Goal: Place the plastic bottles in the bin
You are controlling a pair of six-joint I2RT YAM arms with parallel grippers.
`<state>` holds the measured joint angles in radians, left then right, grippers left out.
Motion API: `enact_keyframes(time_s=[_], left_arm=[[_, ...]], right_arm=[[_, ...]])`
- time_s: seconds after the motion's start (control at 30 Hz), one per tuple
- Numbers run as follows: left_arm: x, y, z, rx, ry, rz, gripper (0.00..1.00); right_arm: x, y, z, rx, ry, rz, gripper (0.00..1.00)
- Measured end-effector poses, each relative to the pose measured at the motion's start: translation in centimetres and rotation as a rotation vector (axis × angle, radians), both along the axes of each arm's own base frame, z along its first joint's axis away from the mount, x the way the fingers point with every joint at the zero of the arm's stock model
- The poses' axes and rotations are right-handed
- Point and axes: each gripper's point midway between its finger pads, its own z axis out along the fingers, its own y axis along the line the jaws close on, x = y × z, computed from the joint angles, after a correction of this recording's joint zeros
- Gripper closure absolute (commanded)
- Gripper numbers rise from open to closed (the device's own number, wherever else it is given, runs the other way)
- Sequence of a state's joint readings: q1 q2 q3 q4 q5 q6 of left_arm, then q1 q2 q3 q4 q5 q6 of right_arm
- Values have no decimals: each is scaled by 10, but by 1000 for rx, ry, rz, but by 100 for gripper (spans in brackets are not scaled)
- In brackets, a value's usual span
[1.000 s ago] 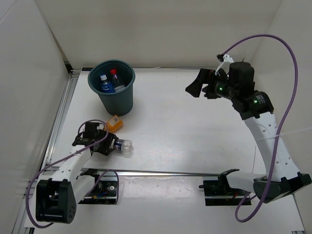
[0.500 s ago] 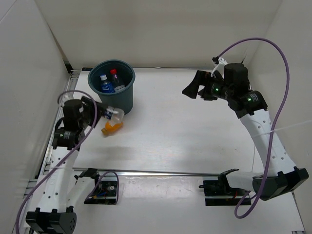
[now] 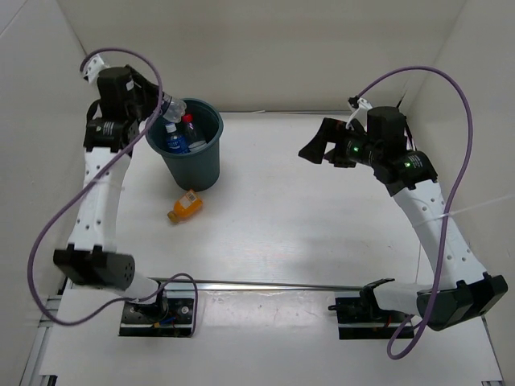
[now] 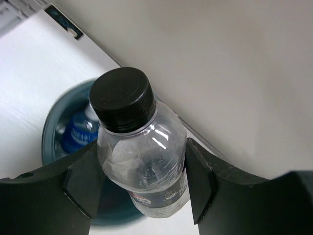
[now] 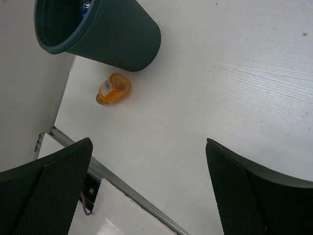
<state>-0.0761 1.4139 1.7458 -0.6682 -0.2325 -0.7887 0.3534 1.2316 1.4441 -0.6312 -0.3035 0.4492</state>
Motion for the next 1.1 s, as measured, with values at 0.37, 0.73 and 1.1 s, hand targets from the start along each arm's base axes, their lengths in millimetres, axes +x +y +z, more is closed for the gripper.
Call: enact_keyframes(time_s=[0.37,0.73,1.1], left_arm=[[55,7,-32,145,108,-5,0],[-124,14,-77,-292,-16,157,0],[-186,8,-301,-841,247,518,0]], right_arm=[[-18,-11,6,7,-39,-6,0],[-30,-19,-10,-9,-21,-23,0],[-26,-13,-21,-9,24,10,0]])
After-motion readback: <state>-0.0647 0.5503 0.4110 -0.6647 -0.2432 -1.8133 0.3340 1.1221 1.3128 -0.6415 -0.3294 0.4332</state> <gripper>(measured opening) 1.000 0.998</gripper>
